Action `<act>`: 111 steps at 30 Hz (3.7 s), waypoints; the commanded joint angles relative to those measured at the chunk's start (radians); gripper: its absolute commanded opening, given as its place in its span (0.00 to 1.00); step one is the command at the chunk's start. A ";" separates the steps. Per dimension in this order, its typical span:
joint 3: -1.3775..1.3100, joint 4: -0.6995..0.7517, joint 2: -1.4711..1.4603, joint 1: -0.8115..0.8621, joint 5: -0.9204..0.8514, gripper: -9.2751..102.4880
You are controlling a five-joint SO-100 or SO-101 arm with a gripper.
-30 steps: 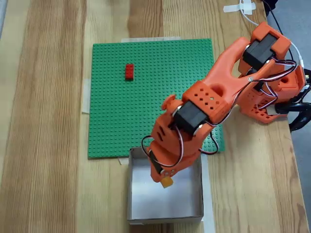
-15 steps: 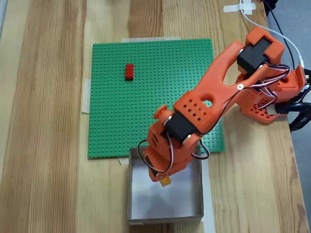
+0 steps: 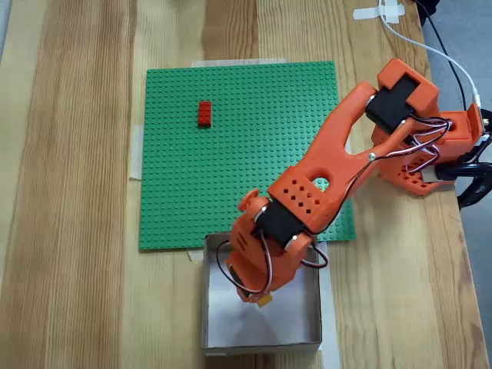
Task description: Pick the yellow lego block and put it in the box.
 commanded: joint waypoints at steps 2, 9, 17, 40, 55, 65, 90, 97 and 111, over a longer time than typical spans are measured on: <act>-0.044 0.002 -0.006 -0.018 -0.014 0.11; -0.043 0.017 -0.031 -0.044 -0.026 0.14; -0.040 0.031 -0.031 -0.051 -0.049 0.20; 0.100 0.009 0.374 0.126 -0.135 0.21; 0.416 -0.034 0.788 0.376 -0.186 0.17; 0.687 -0.158 1.080 0.598 -0.232 0.14; 1.305 -0.348 1.644 0.753 -0.163 0.08; 1.425 -0.351 1.764 0.765 -0.149 0.08; 1.692 -0.377 1.997 0.773 -0.161 0.08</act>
